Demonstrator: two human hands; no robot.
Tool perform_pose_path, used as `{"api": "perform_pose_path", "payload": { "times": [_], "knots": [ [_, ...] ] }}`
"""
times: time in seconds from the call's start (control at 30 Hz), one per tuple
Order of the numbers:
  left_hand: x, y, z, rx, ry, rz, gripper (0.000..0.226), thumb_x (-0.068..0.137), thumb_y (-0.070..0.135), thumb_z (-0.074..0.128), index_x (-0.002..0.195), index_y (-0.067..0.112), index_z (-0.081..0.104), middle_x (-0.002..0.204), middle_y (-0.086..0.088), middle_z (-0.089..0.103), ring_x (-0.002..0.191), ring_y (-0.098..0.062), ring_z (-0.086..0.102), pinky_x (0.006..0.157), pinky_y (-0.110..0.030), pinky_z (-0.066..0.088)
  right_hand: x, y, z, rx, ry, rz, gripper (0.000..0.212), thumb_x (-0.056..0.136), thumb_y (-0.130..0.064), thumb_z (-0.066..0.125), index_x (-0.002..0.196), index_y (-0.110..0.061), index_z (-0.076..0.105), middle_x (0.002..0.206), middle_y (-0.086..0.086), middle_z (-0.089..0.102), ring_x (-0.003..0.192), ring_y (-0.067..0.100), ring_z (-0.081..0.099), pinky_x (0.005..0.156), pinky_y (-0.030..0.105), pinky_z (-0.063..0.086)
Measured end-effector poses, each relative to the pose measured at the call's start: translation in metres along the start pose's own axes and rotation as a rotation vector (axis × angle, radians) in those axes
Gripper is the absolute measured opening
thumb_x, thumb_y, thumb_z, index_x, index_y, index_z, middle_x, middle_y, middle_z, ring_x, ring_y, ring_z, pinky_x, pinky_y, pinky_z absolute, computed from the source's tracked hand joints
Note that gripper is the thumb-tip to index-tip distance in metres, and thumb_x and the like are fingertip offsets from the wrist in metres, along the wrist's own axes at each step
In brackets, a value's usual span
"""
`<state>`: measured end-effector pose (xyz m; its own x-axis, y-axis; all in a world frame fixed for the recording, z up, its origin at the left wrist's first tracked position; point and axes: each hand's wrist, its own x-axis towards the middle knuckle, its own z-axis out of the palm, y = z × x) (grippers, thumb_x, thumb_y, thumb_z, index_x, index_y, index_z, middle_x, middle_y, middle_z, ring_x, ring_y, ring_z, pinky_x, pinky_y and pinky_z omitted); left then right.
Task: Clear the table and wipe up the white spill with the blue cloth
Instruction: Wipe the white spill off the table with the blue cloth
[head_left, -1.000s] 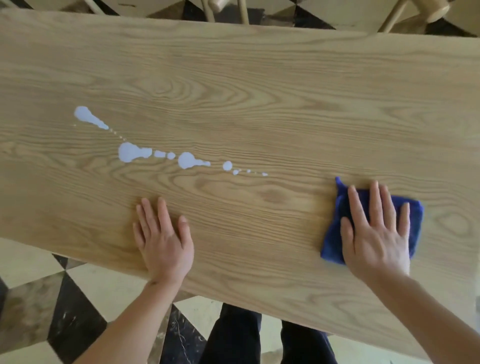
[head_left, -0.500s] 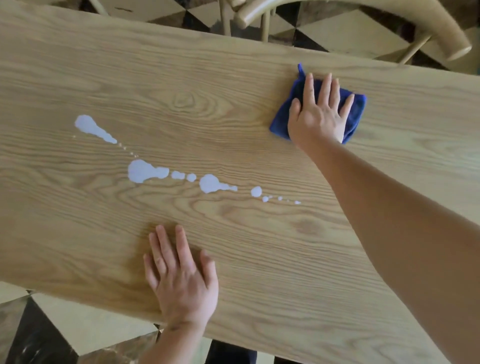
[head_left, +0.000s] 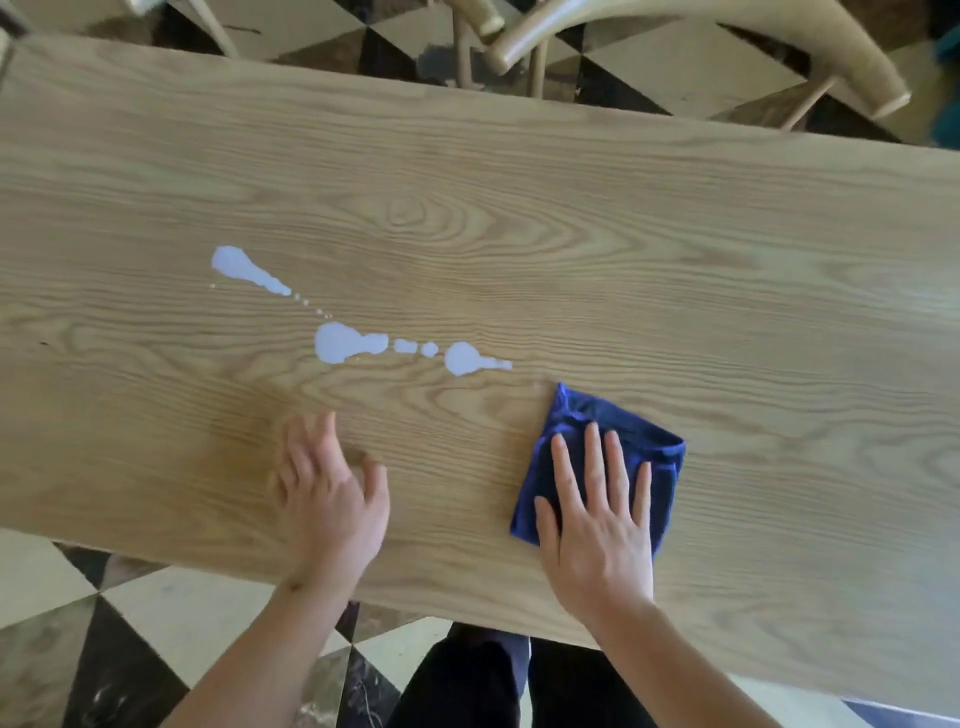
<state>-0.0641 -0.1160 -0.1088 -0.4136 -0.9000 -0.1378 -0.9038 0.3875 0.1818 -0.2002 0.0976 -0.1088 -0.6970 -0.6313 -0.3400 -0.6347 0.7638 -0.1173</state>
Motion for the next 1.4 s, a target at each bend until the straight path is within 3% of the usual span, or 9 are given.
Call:
{"api": "perform_pose_path", "payload": {
  "times": [0.1,0.37,0.8,1.2,1.4],
  "knots": [
    [0.006,-0.017,0.002,0.05,0.011,-0.066,0.063,0.089,0.031,0.041,0.147,0.011,0.031,0.161,-0.018,0.023,0.151,-0.036,0.02,0.119,-0.056,0.023,-0.011,0.0,0.002,-0.023,-0.046,-0.021,0.068,0.097,-0.048,0.036,0.156,-0.024,0.012,0.163,0.013,0.016,0.152,0.031,0.01,0.119,0.059,0.012],
    [0.006,-0.02,0.01,0.099,-0.004,-0.058,0.066,0.088,0.032,0.039,0.149,0.009,0.029,0.163,-0.019,0.019,0.153,-0.034,0.014,0.122,-0.052,0.014,0.025,-0.014,-0.006,-0.084,-0.034,-0.037,0.07,0.095,-0.049,0.034,0.157,-0.023,0.013,0.164,0.014,0.011,0.152,0.032,0.005,0.119,0.061,0.009],
    [0.007,-0.023,0.01,0.107,-0.005,-0.053,0.068,0.087,0.036,0.036,0.149,0.008,0.033,0.163,-0.018,0.02,0.153,-0.033,0.013,0.122,-0.053,0.015,0.227,-0.063,-0.063,0.039,0.095,-0.071,0.064,0.096,-0.056,0.025,0.155,-0.035,0.014,0.166,0.0,0.005,0.153,0.023,0.001,0.121,0.057,0.001],
    [0.008,-0.027,0.022,0.095,0.08,-0.019,0.067,0.085,0.036,0.038,0.147,0.011,0.034,0.163,-0.017,0.023,0.152,-0.032,0.017,0.121,-0.053,0.018,0.249,-0.077,-0.059,0.098,0.233,0.025,0.067,0.095,-0.059,0.021,0.156,-0.031,0.014,0.166,-0.002,0.004,0.153,0.022,-0.001,0.122,0.054,-0.003],
    [0.006,-0.027,0.023,0.072,0.086,0.007,0.066,0.087,0.036,0.038,0.148,0.011,0.034,0.163,-0.016,0.023,0.153,-0.031,0.016,0.121,-0.053,0.018,0.232,-0.12,-0.044,0.245,0.284,0.285,0.067,0.096,-0.055,0.02,0.157,-0.027,0.013,0.166,0.001,0.001,0.153,0.024,-0.004,0.12,0.056,-0.007]
  ]
}}
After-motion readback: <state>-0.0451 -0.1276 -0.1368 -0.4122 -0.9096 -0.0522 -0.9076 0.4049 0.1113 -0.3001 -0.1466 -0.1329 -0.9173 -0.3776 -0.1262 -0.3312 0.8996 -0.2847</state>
